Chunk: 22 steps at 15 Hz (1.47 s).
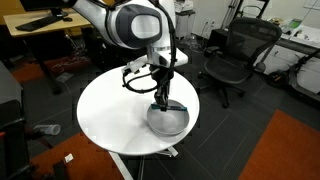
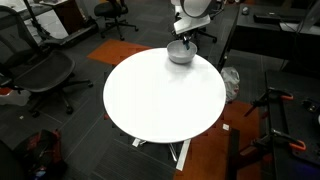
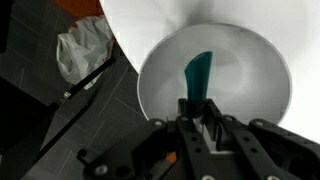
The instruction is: Put the marker in the bowl
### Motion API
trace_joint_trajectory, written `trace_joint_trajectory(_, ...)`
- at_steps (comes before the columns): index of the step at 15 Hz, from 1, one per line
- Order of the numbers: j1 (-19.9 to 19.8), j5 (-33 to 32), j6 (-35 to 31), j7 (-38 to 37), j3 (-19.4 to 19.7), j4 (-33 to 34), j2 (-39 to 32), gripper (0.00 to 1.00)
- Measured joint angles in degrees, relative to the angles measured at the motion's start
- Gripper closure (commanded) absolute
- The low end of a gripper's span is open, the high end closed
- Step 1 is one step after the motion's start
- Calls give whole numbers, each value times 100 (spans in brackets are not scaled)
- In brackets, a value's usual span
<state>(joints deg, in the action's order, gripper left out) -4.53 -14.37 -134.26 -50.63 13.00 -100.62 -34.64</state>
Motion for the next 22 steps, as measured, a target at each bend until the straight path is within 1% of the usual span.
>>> trace_joint_trajectory(5,-22,166,-3,5,4,163,-113,12)
trace_joint_trajectory(7,-20,211,-32,13,4,178,-112,0)
trace_joint_trajectory(11,11,229,-226,154,4,155,-35,0)
trace_joint_trajectory(14,74,229,-348,221,4,8,246,0)
trace_joint_trajectory(18,208,222,-414,247,3,-486,937,0)
trace_joint_trajectory(22,358,108,-414,335,0,-1237,1847,0)
